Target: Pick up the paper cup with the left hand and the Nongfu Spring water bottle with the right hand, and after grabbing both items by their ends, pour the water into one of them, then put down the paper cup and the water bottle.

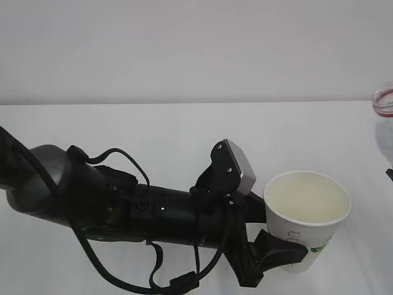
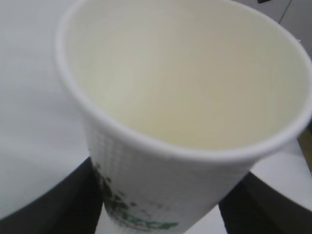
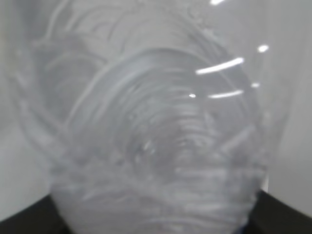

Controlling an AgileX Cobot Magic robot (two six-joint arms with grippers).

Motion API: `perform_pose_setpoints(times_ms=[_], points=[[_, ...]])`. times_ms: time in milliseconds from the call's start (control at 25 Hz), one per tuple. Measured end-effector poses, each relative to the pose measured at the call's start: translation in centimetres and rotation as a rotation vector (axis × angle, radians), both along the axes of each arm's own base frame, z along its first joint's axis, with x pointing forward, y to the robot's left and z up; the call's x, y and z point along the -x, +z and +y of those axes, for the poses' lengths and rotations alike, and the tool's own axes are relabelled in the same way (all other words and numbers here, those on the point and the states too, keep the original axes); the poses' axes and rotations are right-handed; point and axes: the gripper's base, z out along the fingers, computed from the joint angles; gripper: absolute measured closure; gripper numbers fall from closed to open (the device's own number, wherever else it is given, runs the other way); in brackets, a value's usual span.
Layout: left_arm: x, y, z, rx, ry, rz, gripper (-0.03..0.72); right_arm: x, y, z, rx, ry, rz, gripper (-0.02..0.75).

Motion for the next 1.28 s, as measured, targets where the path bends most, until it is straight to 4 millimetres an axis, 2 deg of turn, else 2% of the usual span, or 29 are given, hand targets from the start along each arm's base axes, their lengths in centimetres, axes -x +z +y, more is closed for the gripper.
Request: perform_pose_setpoints(times_ms=[280,1040,1280], points=[[-0.01,0.01,0.00,0.002,0.008,0.016,0.185,0.00,0.00,0.00,0.060,0.027,-0.007,0.307],[0.12,0.13,-0.06,0.017,-0.008,0.016,0.187,-0.01,0.03,0.01,0.049,0.024,-0.010,0.307],[0.62,0.14,-0.39,0.018,-0.028,0.014,0.187,-0.20,0.52,0.19,0.149,0.086,-0.082,0.307]])
